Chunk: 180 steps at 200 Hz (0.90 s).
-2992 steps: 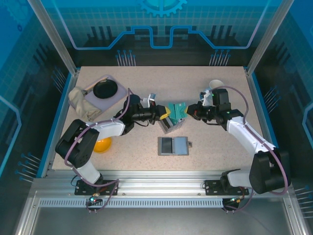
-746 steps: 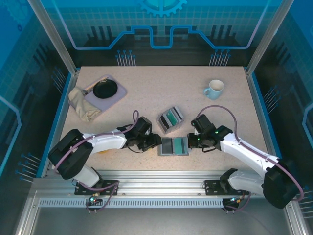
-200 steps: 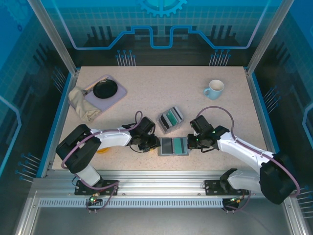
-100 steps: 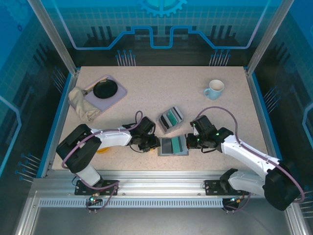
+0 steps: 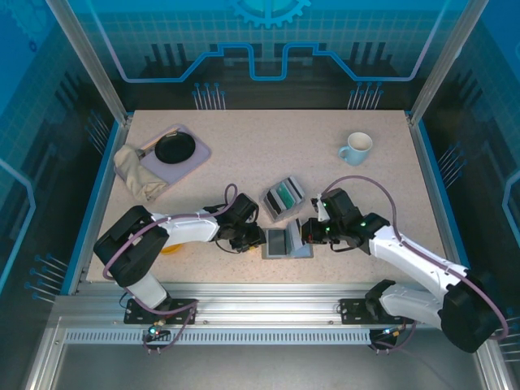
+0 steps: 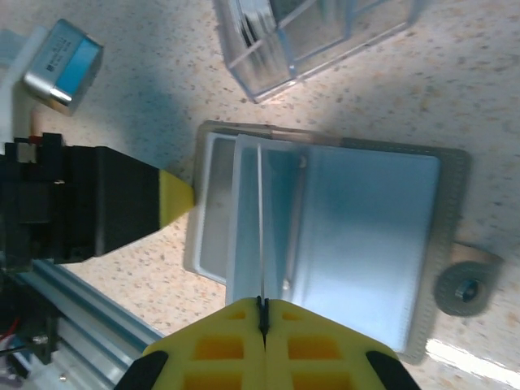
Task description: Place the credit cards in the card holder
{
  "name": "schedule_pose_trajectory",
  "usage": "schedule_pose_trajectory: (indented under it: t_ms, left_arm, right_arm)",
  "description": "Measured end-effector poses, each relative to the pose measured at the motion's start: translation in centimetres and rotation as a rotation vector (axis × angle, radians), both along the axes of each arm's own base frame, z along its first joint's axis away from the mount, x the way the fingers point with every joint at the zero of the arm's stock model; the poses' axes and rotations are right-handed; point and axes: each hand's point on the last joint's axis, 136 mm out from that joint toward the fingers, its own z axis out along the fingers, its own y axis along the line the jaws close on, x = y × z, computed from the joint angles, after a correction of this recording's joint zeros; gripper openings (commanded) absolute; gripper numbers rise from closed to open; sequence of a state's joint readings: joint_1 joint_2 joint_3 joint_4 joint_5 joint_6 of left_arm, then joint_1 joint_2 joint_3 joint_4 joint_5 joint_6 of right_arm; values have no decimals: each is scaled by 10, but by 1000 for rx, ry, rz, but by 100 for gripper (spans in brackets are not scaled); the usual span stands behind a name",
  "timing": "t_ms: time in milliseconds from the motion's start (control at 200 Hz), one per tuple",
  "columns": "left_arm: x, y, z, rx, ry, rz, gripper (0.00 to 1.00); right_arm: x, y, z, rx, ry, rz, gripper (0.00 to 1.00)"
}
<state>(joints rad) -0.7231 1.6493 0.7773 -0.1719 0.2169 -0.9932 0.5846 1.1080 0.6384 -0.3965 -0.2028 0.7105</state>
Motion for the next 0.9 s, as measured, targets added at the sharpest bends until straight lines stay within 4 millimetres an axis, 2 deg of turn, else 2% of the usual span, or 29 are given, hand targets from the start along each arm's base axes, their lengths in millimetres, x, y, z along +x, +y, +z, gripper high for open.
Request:
schedule_pose_trajectory:
  t_ms: [425,900]
  left_arm:
    - [0,0,0,3,-2,1,23]
    - [0,0,-1,7,-8,0,17]
  right_arm:
    - [-7,-4,-30,16,46,-33,0]
    - [4,10,-47,118,17,-61,0]
